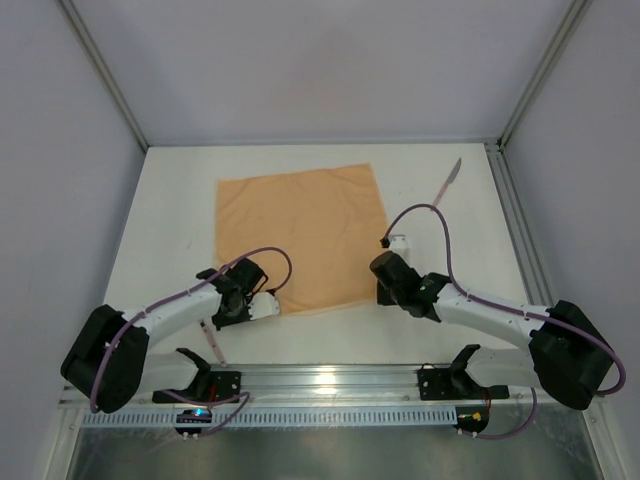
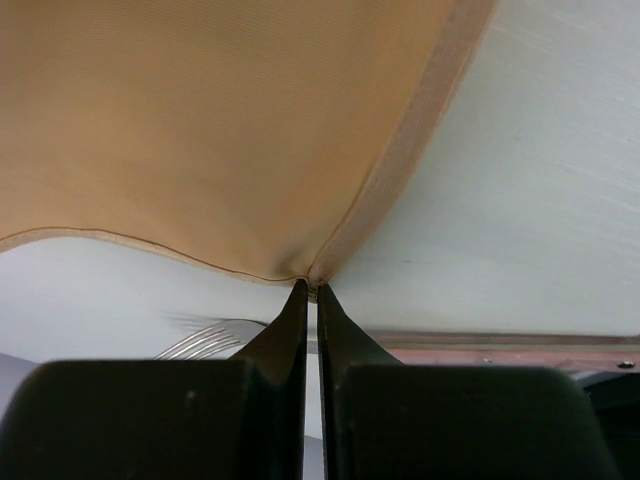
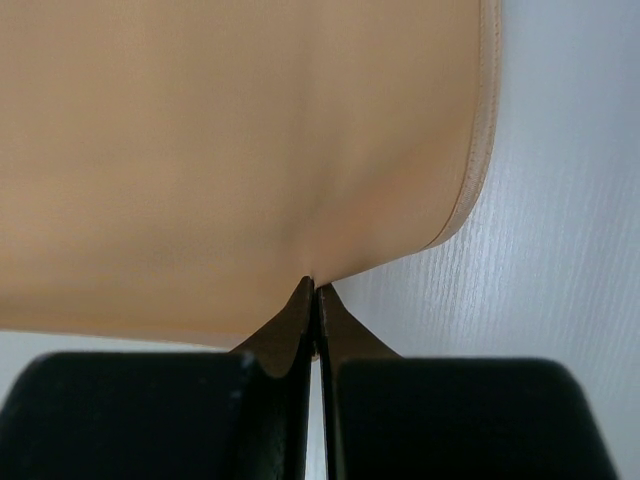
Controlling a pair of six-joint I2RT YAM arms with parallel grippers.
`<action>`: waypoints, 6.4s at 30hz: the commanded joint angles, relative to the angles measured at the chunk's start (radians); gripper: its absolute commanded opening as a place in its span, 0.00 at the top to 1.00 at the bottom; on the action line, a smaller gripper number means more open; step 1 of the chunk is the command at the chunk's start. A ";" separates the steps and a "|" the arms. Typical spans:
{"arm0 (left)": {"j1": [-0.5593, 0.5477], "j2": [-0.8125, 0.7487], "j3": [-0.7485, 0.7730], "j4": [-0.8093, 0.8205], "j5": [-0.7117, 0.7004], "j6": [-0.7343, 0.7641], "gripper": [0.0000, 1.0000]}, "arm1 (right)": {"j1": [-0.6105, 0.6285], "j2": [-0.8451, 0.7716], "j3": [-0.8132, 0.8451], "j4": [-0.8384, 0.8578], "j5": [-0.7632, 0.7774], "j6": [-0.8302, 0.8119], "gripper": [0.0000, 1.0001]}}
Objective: Fold the napkin into a case and place the utensils inside
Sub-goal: Pick up the flattened napkin from the center of the board, then fold and flatten the napkin at the center of the board.
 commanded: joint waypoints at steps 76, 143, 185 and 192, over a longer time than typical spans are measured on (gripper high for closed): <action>0.040 -0.551 0.238 -0.412 -0.019 -0.279 1.00 | 0.057 -0.133 0.131 -0.511 -0.384 -1.338 0.96; 0.042 -0.584 0.296 -0.420 -0.005 -0.315 1.00 | -0.015 -0.211 0.029 -0.244 -0.145 0.108 0.96; 0.243 0.059 0.497 0.290 -0.250 -0.319 1.00 | -0.511 0.287 0.529 -0.065 -0.582 -0.165 0.96; 0.324 0.280 0.594 0.381 -0.229 -0.294 1.00 | -0.546 0.500 0.676 -0.037 -0.592 -0.147 0.96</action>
